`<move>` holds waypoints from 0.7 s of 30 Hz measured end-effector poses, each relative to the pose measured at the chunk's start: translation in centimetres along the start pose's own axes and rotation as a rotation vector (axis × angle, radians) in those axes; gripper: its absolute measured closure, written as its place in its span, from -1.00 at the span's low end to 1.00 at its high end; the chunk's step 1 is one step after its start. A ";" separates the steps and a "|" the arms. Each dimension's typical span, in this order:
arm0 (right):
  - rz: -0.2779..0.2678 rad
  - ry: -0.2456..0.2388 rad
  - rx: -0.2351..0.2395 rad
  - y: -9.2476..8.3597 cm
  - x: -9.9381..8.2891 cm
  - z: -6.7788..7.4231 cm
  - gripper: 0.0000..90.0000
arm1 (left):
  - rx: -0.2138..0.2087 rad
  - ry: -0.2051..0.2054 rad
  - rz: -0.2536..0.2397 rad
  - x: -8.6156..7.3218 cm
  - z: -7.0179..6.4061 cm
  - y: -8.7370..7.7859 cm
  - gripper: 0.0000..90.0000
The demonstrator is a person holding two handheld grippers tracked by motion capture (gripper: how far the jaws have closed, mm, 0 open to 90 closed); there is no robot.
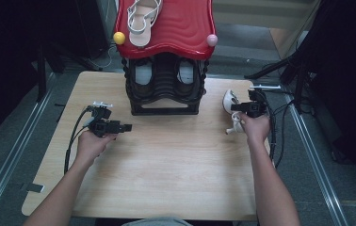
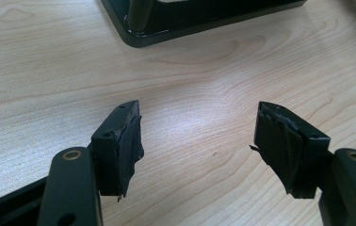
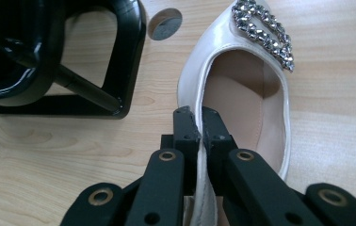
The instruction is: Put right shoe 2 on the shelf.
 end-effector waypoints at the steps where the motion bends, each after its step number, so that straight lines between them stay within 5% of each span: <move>1: -0.007 -0.007 0.000 -0.2 0.2 0.2 0.97 | 0.001 -0.002 -0.001 0.0 0.0 0.0 -0.27; 21: -0.105 -0.028 0.089 -4.5 5.9 4.8 0.97 | -0.004 0.004 0.002 0.0 -0.1 0.0 -0.27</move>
Point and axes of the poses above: each handheld gripper's, and its own axes: y roughly forward along the jaws, x roughly out of its top, z roughly to its left, the point moved 5 cm from there along y, roughly forward along the jaws, and after that the axes turned 4 degrees about -x, right-handed, at the moved point
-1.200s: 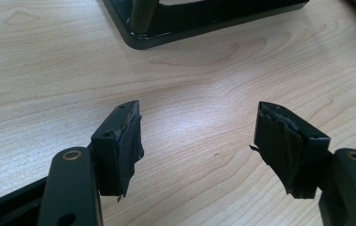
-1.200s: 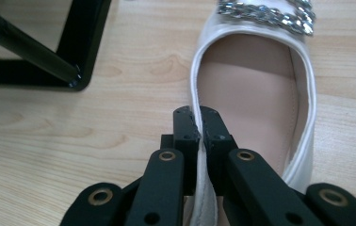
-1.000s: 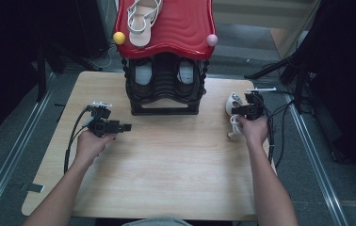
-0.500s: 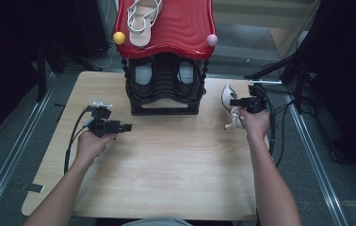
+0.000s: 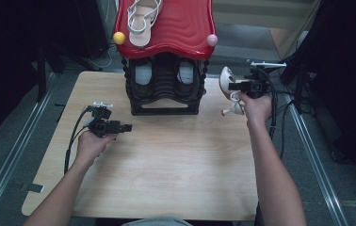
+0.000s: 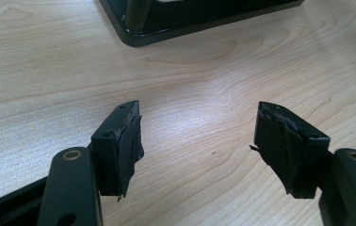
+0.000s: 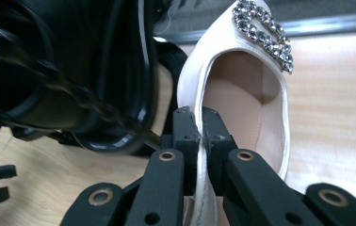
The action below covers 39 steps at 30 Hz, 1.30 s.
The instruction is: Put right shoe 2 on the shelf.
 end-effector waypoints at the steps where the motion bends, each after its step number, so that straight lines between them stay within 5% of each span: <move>1: -0.007 -0.006 0.002 -0.2 0.4 0.3 0.97 | 0.001 -0.001 0.000 0.0 0.0 0.0 -0.27; 24: -0.143 -0.075 0.048 -6.3 9.0 5.9 0.97 | -0.008 -0.004 0.000 0.1 0.0 0.0 -0.27; 39: -0.254 -0.149 0.030 -10.9 15.5 11.5 0.97 | -0.011 0.005 0.007 0.0 -0.3 0.2 -0.27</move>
Point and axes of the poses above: each handheld gripper's, and its own axes: y roughly forward along the jaws, x roughly out of its top, z roughly to its left, the point moved 5 cm from there along y, roughly forward along the jaws, and after that the axes turned 4 degrees about -x, right-handed, at the moved point
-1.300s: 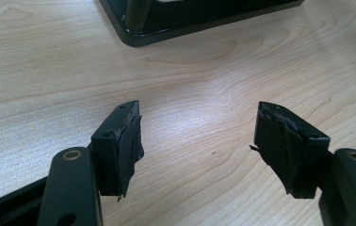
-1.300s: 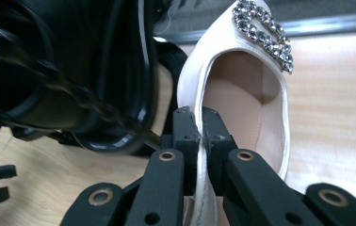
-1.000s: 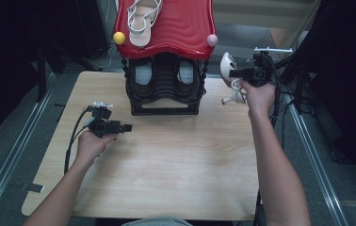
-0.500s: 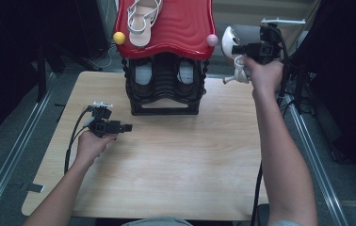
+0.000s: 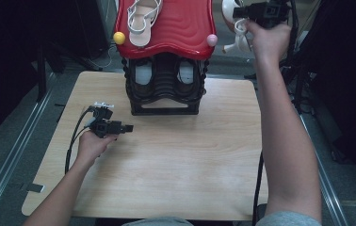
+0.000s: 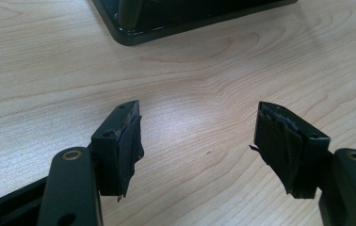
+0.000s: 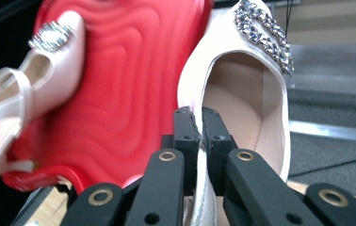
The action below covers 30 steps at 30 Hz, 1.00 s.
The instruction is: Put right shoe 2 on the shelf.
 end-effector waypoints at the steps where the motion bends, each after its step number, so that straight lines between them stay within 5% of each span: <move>1: -0.005 -0.005 0.001 -0.1 0.4 0.3 0.97 | 0.000 0.001 0.001 0.0 0.0 0.0 -0.27; 14: -0.001 -0.076 0.016 2.7 3.6 5.3 0.97 | -0.014 0.004 -0.003 0.1 -0.1 -0.2 -0.27; 30: 0.047 -0.199 0.004 7.0 2.4 9.5 0.97 | -0.017 0.010 -0.001 0.1 -0.2 0.0 -0.27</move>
Point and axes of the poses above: each handheld gripper's, and its own axes: y roughly forward along the jaws, x roughly out of its top, z roughly to its left, the point moved 5 cm from there along y, roughly forward along the jaws, and after that the axes turned 4 degrees about -x, right-handed, at the moved point
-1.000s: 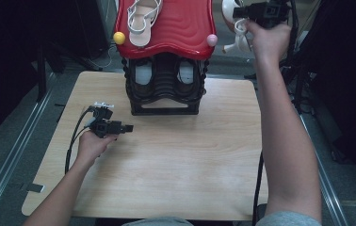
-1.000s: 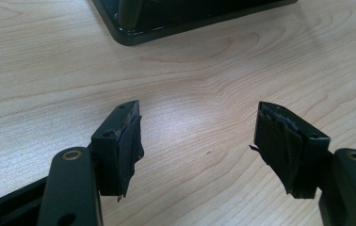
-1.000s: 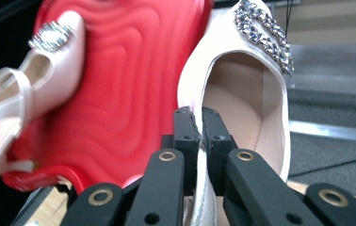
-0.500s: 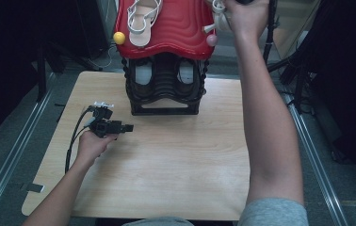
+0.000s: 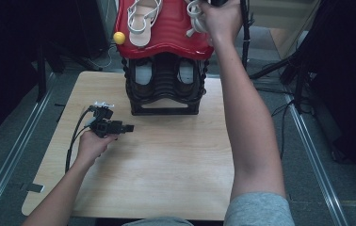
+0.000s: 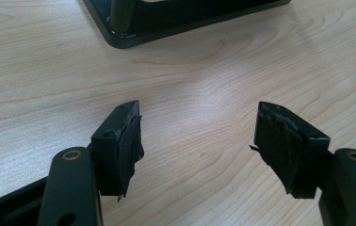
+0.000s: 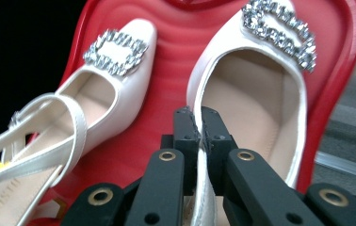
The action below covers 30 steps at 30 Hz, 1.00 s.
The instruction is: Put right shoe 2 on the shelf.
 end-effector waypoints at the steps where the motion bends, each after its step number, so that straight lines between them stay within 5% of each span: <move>1: 0.004 -0.013 -0.003 0.2 -0.2 0.2 0.97 | -0.002 0.000 0.000 0.0 0.0 0.0 -0.27; 5: 0.017 -0.057 -0.014 0.8 -0.7 0.6 0.97 | 0.000 -0.001 0.003 0.0 0.0 0.1 -0.27; 13: 0.029 -0.036 0.032 1.4 -2.3 0.7 0.97 | 0.002 0.000 0.002 0.0 0.0 0.1 -0.27; 23: 0.073 -0.082 0.053 1.4 -3.0 1.6 0.95 | 0.002 -0.007 0.004 0.0 0.2 0.3 -0.27; 30: 0.064 -0.045 0.076 1.2 -3.0 1.6 0.89 | 0.003 -0.006 0.004 0.0 0.1 0.3 -0.27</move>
Point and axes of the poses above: each handheld gripper's, and its own axes: y roughly forward along the jaws, x roughly out of its top, z roughly to its left, the point moved 5 cm from there along y, roughly forward along the jaws, and after that the axes turned 4 degrees about -x, right-handed, at the moved point
